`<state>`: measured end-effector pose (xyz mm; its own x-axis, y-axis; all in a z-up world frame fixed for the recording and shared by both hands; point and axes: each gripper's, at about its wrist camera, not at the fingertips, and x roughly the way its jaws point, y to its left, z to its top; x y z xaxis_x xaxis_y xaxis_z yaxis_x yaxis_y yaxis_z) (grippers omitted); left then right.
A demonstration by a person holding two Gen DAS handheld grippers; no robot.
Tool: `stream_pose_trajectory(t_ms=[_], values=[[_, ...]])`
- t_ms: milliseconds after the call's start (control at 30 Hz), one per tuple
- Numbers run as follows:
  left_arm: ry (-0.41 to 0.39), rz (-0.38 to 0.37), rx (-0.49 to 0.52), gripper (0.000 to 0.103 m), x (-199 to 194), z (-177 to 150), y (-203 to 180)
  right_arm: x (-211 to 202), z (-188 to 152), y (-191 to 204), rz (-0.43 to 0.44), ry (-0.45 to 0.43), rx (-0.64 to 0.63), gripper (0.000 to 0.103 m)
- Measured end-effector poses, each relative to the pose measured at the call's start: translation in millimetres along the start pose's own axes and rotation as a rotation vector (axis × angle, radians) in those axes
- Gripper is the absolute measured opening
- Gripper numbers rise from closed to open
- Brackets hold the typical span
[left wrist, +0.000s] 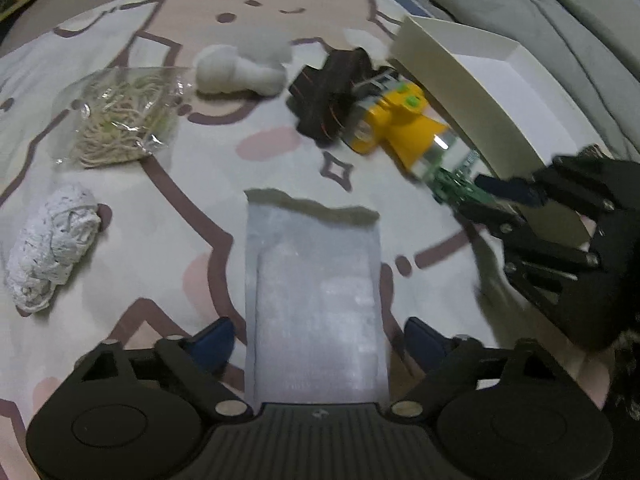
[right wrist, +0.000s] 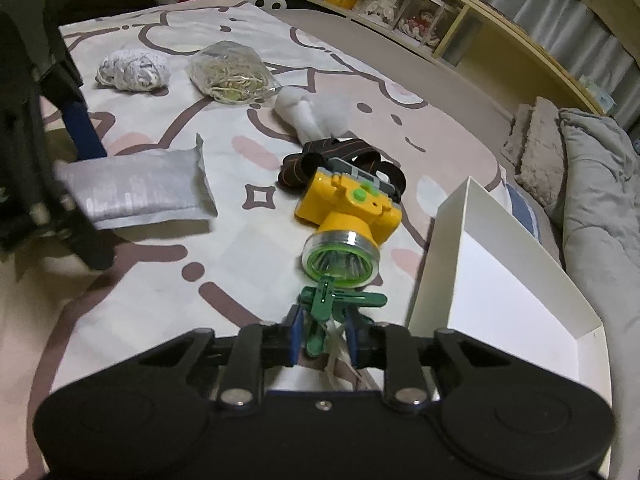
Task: Organize objects
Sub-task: 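Grasp the grey plastic pouch with left tool while right tool grasps the green clothespins, then lift the pouch and clothespins and carry both over the white box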
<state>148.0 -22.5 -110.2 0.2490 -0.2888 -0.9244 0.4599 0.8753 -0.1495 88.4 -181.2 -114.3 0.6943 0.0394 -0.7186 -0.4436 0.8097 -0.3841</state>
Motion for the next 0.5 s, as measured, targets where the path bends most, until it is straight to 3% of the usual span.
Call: stream_pose_trajectory(t_ms=[67,233,500], values=[[0.000,0.035,-0.004,0.077,1.5,1.2,-1.6,1.8,-1.3,1.1,-0.005,0.004,-0.015,0.010],[-0.015,0.081,-0.004,0.058,0.8,-1.0,-3.5,-1.2,-1.2,5.0,-0.022,-0.006,-0.060,0.010],[-0.104,0.103,-0.096,0.057,-20.2,-1.0,0.2,-20.8,5.3,1.8,-0.065,-0.074,-0.055,0.010]])
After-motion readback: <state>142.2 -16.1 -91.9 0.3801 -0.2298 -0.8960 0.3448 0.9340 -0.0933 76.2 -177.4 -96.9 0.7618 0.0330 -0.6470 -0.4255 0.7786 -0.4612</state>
